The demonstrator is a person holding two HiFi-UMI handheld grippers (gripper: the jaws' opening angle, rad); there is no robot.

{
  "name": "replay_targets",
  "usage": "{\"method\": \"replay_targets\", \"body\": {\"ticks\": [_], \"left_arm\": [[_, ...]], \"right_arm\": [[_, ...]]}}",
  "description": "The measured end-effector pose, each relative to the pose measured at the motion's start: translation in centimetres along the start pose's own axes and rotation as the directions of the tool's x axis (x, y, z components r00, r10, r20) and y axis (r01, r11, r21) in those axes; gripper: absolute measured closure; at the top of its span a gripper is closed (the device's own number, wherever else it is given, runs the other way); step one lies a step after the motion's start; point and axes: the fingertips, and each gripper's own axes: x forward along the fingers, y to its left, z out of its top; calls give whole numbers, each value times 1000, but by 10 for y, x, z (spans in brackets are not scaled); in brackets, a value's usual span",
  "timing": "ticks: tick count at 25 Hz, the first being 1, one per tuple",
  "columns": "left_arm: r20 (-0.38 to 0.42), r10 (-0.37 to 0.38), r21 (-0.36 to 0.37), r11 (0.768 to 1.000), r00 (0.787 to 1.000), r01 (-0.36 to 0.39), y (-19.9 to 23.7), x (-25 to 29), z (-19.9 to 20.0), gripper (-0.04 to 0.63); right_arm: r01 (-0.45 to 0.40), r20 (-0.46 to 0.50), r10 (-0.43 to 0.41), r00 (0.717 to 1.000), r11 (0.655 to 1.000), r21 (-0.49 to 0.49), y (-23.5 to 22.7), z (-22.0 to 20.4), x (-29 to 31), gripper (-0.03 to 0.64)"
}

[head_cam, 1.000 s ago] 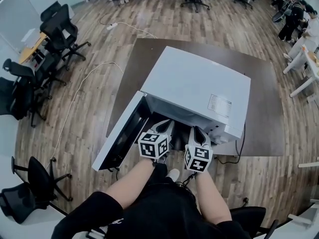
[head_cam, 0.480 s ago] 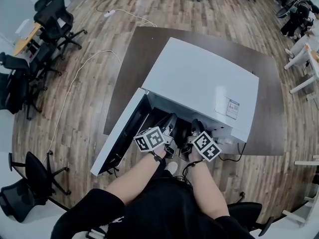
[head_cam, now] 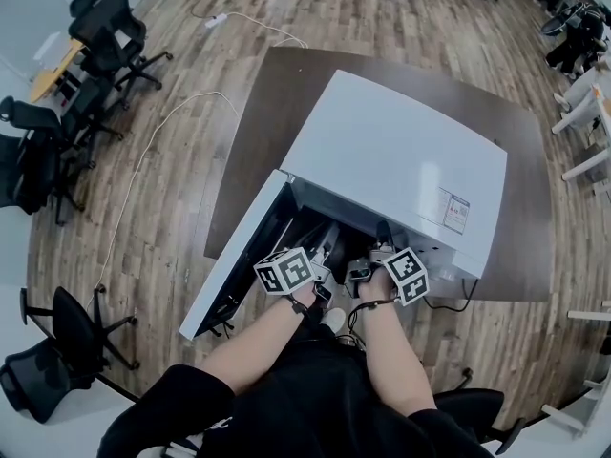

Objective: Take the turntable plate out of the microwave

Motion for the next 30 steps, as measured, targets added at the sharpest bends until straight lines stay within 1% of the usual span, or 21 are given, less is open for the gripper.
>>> {"method": "replay_targets", "body": {"ticks": [3, 8, 11, 14, 16, 20, 23, 27, 28, 30], "left_arm": [[-15, -10, 15, 1000, 1000, 10, -1, -3, -2, 552], [-42, -36, 50, 998, 998, 38, -10, -5, -9, 555], [-49, -49, 62, 997, 998, 52, -14, -6, -9, 555], [-51, -52, 71, 996, 997, 56, -15, -9, -8, 557], [-52, -51, 74, 996, 997, 55, -15, -11, -8, 560], [-58, -45, 73, 996, 997, 49, -13, -14, -12, 565], [-60, -49, 75, 996, 997, 54, -14, -16, -13, 566], [-59, -54, 79, 995, 997, 59, -15, -17, -12, 571], [-59, -53, 80, 995, 997, 58, -15, -17, -13, 572], [-60, -51, 81, 995, 997, 56, -14, -18, -13, 574]], "right_arm": [[5, 10, -6, 1000, 996, 84, -1, 0, 2, 511], [55, 6, -57, 998, 986, 160, -5, 3, 5, 511], [54, 15, -58, 998, 979, 197, -5, 4, 6, 511], [54, 25, -60, 998, 978, 202, -6, 5, 6, 511], [86, 23, -92, 996, 978, 193, -8, 5, 7, 513], [183, 23, -189, 982, 971, 156, -9, 6, 10, 527], [209, 31, -217, 976, 963, 170, -10, 8, 11, 529], [244, 25, -255, 967, 948, 204, -17, 8, 10, 574], [257, 26, -267, 963, 946, 199, -19, 8, 10, 584], [283, 32, -293, 956, 943, 173, -19, 8, 10, 580]]}}
